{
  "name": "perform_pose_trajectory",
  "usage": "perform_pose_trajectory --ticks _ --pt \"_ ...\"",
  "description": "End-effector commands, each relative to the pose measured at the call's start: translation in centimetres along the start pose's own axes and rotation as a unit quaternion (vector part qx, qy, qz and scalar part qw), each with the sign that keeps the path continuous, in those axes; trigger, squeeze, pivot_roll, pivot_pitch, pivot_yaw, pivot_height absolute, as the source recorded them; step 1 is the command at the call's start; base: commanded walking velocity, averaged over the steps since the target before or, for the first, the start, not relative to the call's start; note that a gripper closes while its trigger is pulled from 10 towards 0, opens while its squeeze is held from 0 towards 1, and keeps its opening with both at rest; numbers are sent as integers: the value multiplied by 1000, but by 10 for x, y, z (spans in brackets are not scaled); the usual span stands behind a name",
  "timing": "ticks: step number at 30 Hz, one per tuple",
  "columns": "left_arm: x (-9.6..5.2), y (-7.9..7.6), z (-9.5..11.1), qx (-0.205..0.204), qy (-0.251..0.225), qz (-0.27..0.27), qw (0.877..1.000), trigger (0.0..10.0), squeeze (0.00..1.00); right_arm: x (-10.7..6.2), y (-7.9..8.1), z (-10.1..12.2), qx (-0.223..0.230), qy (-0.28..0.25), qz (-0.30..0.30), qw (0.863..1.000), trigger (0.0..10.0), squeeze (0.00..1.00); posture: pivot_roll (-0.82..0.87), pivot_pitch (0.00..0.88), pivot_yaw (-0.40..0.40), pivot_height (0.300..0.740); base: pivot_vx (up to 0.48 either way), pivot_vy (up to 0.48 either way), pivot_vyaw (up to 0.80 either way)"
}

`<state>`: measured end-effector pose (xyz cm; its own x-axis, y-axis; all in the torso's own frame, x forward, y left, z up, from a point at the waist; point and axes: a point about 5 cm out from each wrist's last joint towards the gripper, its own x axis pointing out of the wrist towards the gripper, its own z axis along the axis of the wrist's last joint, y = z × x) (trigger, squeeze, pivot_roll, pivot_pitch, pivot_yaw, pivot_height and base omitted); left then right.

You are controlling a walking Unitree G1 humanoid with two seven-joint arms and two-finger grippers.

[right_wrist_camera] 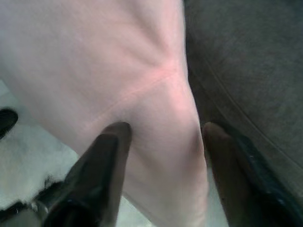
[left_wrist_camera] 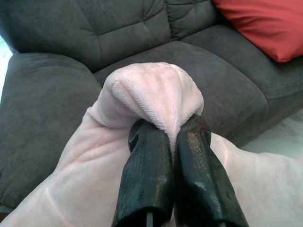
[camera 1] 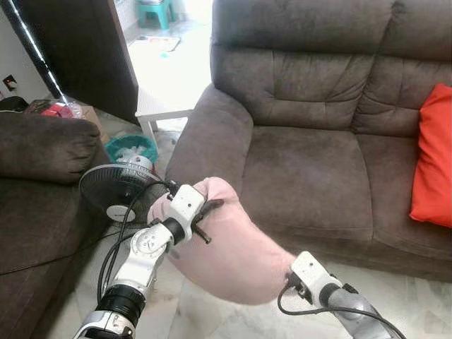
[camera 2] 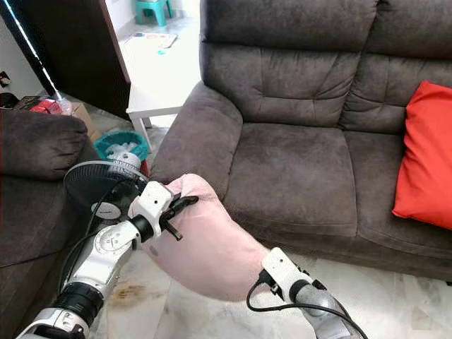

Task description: Move the pillow to the sofa from floor

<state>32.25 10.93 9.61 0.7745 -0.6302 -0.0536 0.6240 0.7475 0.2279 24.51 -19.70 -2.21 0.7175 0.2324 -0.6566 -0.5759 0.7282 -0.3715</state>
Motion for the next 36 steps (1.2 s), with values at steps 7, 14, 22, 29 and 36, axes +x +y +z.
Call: perform_pose_trajectory --ticks 7,14,22,29,36 --pt "4 2 20 28 -41 -5 999 10000 0 -1 14 -18 -11 54 59 997 10000 541 35 12 -1 740 0 0 0" --pt "4 -3 22 37 -43 -24 998 10000 0 0 18 -22 -24 63 59 996 10000 0 37 0 5 740 0 0 0" --pt "5 -5 22 48 -40 -42 997 10000 0 3 13 -20 -18 77 26 997 10000 0 36 0 9 740 0 0 0" --pt "6 -6 24 51 -42 -48 997 10000 0 4 12 -24 -33 102 24 994 10000 0 36 0 9 740 0 0 0" --pt "6 -7 26 55 -45 -51 996 10000 0 2 14 -31 -32 124 28 991 10000 0 40 0 11 740 0 0 0"
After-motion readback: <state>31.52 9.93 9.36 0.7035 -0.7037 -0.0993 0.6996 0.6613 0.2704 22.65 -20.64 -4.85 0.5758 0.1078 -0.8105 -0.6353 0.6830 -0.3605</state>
